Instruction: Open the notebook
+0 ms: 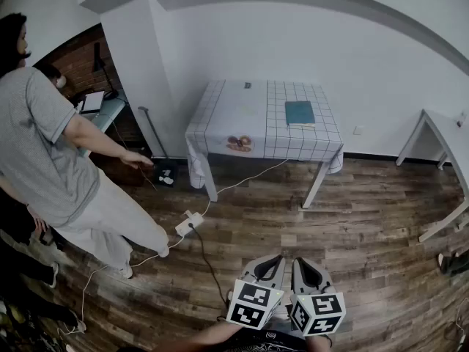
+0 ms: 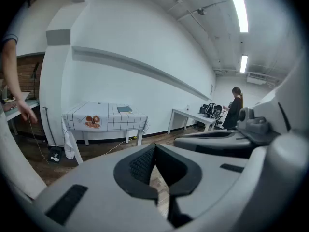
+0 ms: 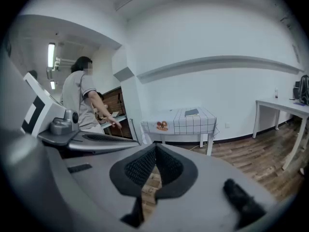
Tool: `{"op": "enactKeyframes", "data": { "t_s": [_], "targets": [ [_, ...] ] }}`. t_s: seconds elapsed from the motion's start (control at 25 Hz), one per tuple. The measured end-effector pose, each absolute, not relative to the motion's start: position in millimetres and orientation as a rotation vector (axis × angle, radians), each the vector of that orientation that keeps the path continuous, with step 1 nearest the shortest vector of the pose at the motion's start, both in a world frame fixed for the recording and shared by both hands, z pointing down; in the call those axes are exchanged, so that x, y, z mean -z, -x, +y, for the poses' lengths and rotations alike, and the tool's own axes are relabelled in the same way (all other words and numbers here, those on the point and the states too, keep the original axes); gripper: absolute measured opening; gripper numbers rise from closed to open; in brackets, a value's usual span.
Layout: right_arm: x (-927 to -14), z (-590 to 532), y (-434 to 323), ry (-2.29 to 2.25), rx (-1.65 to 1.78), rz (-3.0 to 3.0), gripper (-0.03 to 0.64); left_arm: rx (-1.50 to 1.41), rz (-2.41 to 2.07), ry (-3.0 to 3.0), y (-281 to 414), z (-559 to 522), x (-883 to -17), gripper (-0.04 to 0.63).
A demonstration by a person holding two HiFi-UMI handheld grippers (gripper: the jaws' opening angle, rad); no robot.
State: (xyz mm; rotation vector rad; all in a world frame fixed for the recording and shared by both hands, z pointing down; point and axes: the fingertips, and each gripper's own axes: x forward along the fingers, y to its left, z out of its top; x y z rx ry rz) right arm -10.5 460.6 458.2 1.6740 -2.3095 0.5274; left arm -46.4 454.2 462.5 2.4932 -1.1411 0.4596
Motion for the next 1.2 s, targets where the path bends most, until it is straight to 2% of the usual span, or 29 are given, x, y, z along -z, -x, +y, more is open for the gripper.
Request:
{"op": "enactKeyframes", "data": {
  "t_s": [1.2],
  "targets": [
    [-473.5, 429.4, 13.3, -1.628, -0.598, -2.293, 0.012, -0.457, -1.127, -2.435, 48.9, 422.9, -478.8, 0.011]
  ]
}}
